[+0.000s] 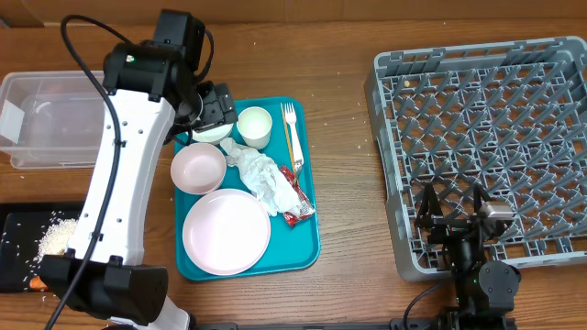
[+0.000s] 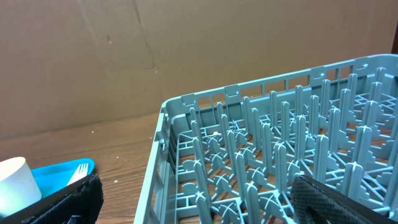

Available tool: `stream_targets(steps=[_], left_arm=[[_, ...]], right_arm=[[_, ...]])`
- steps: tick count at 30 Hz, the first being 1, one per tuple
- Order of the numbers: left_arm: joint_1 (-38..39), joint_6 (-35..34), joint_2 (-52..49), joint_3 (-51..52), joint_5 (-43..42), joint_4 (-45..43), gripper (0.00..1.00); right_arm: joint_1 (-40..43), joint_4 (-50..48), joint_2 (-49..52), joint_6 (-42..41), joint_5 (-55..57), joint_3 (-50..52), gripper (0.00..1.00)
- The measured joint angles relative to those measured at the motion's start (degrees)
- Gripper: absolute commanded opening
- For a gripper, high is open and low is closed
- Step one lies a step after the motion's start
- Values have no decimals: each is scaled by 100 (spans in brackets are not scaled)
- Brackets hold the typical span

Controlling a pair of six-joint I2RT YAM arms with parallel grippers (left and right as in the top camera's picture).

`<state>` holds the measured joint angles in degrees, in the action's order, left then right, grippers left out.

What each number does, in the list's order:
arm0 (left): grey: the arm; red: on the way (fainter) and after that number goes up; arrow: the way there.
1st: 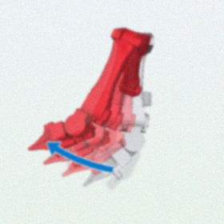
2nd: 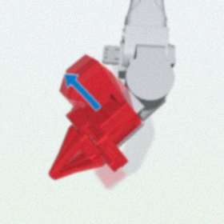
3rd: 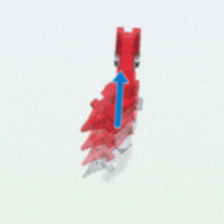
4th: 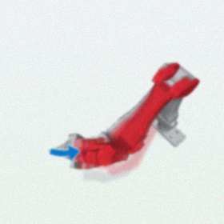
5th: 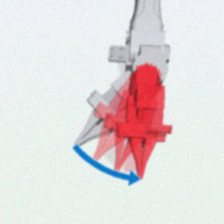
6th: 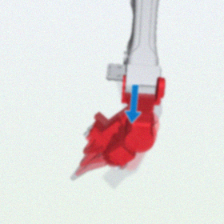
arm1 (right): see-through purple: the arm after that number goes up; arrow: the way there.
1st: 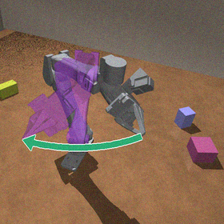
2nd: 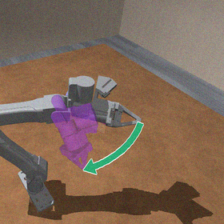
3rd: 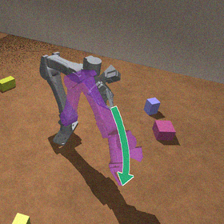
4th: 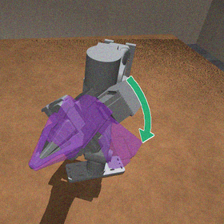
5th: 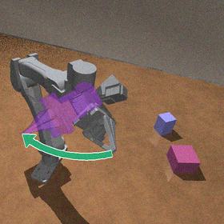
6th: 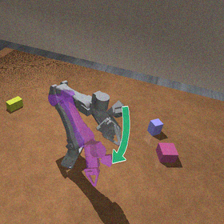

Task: Sort waste into correct bins and load items into the dishwasher
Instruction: 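Grasp the crumpled white tissue with the left gripper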

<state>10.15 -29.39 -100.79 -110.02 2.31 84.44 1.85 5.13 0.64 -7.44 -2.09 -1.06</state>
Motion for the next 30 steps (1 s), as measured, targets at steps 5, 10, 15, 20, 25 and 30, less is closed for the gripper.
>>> stream_targets(steps=[5,10,15,20,25,30], left_arm=[[24,243,4,-72,-555,221,99],[278,210,4,-68,-1047,428,93],[1268,-741,24,605,-671,-260,90],[1829,-1639,-22,1827,-562,-1392,83],[1832,-2022,-293,2518,-525,-1965,79],[1784,-2194,-859,2555,-507,-2173,66]], right_arm=[[0,2,0,0,-2,0,100],[0,-2,0,2,-2,0,100],[0,-7,0,2,0,0,100],[0,-2,-2,0,0,0,100],[0,-2,0,0,0,0,100],[0,0,0,0,0,0,100]])
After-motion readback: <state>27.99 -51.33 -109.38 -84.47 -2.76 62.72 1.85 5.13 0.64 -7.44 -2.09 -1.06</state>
